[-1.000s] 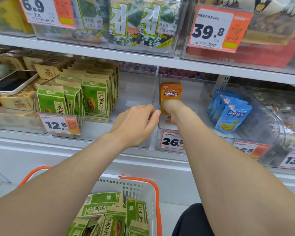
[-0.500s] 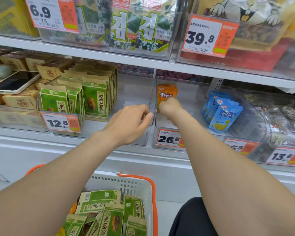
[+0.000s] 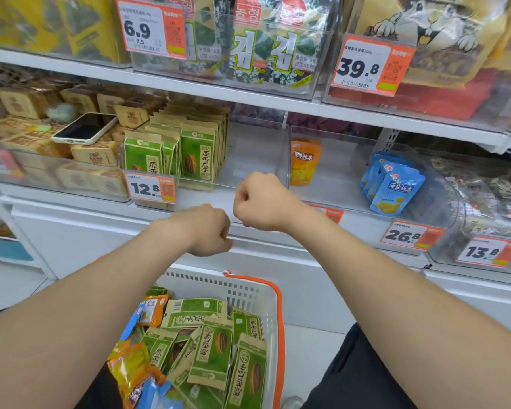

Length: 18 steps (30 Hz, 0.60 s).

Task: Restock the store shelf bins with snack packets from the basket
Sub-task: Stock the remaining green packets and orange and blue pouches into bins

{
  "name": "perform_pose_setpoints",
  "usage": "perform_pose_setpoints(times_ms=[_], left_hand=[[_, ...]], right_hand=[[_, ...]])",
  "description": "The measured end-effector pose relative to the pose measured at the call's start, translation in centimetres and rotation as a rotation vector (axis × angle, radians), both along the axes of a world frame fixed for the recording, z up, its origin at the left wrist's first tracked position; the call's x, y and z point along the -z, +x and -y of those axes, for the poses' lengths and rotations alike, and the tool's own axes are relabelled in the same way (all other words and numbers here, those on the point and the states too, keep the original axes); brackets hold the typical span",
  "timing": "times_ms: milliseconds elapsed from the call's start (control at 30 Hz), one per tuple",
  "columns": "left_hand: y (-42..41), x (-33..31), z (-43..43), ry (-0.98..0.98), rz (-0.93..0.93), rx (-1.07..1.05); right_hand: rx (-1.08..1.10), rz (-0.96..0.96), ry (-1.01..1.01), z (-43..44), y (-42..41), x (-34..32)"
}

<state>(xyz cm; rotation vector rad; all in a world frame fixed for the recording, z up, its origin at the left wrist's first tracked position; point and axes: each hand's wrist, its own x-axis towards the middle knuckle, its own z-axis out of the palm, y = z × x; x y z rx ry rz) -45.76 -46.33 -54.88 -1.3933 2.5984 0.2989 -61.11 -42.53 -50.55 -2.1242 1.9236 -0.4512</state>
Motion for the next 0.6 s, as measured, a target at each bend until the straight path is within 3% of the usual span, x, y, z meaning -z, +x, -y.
perform_pose_setpoints(times_ms=[100,200,367,600], left_hand=[[1.9,1.6,-0.3,0.198,0.247,-0.007],[2.9,3.5,-0.2,0.236,0.35,0.008],[3.5,5.9,0.4,0.253,0.366,0.065],[3.5,6.8,1.9,0.266,0.354,0.074]], right_hand=[[-0.214,-0.199,0.425,-0.1,1.6,2.7],[-0.35,-0.398,0.597,0.3,3.4,6.7],[-0.564,-0.766,0.647,-0.2,6.2,14.0],[-0.887,-0.905,0.563,-2.0,8.7,19.9]])
